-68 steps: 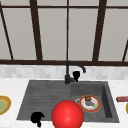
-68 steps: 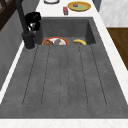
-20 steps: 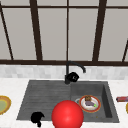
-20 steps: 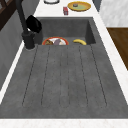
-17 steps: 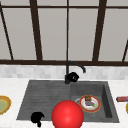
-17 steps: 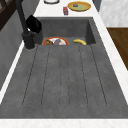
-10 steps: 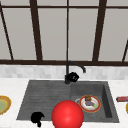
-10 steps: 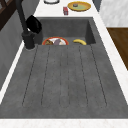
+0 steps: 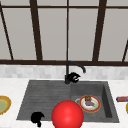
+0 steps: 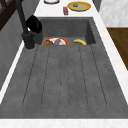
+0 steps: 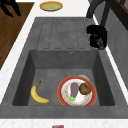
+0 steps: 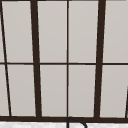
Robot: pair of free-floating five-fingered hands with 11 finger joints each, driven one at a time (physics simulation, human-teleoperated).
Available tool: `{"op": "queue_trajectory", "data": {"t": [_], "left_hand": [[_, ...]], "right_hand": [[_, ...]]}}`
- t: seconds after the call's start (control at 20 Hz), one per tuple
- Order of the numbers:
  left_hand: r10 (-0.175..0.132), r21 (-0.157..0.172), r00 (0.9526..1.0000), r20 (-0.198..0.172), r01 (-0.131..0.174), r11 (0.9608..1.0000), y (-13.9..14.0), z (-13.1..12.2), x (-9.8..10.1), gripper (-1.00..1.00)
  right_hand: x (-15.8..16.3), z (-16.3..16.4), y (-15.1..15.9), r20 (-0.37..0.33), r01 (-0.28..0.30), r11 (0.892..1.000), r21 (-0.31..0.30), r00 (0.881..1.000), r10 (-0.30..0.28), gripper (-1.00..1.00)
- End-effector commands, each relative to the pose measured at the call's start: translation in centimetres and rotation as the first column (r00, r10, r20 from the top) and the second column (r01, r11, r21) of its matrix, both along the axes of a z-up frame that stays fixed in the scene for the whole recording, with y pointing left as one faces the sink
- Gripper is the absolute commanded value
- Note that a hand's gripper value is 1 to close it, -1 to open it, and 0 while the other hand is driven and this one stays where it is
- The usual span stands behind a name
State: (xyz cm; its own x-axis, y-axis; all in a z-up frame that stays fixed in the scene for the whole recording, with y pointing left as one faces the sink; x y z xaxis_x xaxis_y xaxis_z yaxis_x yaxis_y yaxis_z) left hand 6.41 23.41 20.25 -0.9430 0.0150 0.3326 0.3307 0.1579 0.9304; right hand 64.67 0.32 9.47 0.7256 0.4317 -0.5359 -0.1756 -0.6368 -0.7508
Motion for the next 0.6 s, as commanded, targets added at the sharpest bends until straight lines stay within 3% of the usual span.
{"op": "queue_trajectory", "data": {"t": [0.0,0.25,0.4,0.55], "left_hand": [[0.000,0.000,1.0000,0.000,0.000,1.0000,0.0,0.0,0.0,0.00],[0.000,0.000,1.0000,0.000,0.000,1.0000,0.0,0.0,0.0,0.00],[0.000,0.000,1.0000,0.000,0.000,1.0000,0.0,0.0,0.0,0.00],[0.000,0.000,1.0000,0.000,0.000,1.0000,0.0,0.0,0.0,0.00]], "right_hand": [[0.3,1.0,-0.2,-0.017,-0.006,1.000,0.030,1.000,0.007,-1.00],[-0.1,4.0,-1.1,-0.011,0.006,0.988,0.153,1.000,-0.004,-1.00],[-0.7,4.2,-2.1,-0.023,0.008,0.972,0.235,1.000,-0.003,-1.00],[-0.9,5.2,-2.9,-0.026,-0.001,0.965,0.263,1.000,0.008,-1.00]]}}
